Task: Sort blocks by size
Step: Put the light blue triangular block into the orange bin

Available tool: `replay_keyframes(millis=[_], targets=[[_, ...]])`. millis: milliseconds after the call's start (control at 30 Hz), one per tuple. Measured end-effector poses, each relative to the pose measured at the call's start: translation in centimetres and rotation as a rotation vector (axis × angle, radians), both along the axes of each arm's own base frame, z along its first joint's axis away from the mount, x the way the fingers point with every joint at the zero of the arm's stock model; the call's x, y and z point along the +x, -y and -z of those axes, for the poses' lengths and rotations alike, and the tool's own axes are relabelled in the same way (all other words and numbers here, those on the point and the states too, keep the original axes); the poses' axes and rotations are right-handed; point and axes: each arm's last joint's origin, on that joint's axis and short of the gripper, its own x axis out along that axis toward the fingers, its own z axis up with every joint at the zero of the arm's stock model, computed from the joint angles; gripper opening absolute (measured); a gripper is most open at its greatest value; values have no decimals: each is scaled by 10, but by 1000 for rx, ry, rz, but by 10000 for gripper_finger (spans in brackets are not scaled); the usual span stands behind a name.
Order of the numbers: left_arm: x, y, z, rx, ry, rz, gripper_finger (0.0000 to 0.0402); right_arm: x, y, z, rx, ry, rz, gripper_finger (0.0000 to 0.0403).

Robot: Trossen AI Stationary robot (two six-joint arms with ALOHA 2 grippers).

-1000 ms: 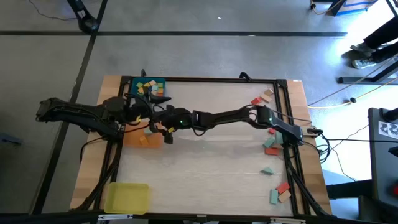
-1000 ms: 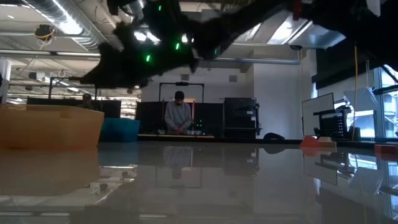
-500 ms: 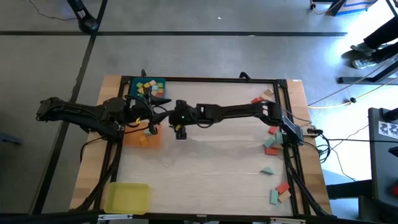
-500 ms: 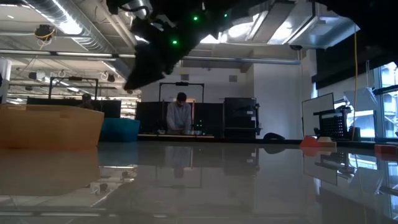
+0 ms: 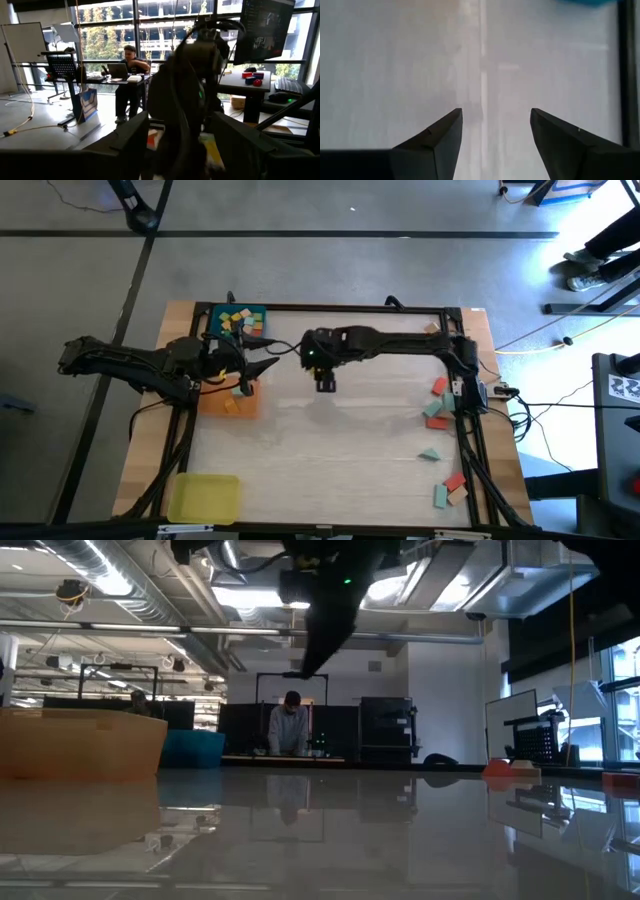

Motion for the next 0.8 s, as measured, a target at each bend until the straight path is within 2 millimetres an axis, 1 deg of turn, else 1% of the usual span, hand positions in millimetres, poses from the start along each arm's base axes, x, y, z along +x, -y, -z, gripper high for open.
replay_keyframes(millis=[133,300,433,600,700,800], targets=[[0,0,1,0,-15,0,205,-25,6,-23,-14,-65,55,234],[0,0,1,-1,-14,0,205,-57,2,-47,-5,-149,144,234],[0,0,1,-22,-6,2,205,-88,-23,-70,37,-219,178,234],[0,0,1,-8,-10,1,205,-116,-59,-94,58,-191,226,234],[0,0,1,-5,-11,1,205,-129,-80,-102,34,-183,260,234],[0,0,1,-1,-12,0,205,-141,-100,-101,0,-174,296,234]])
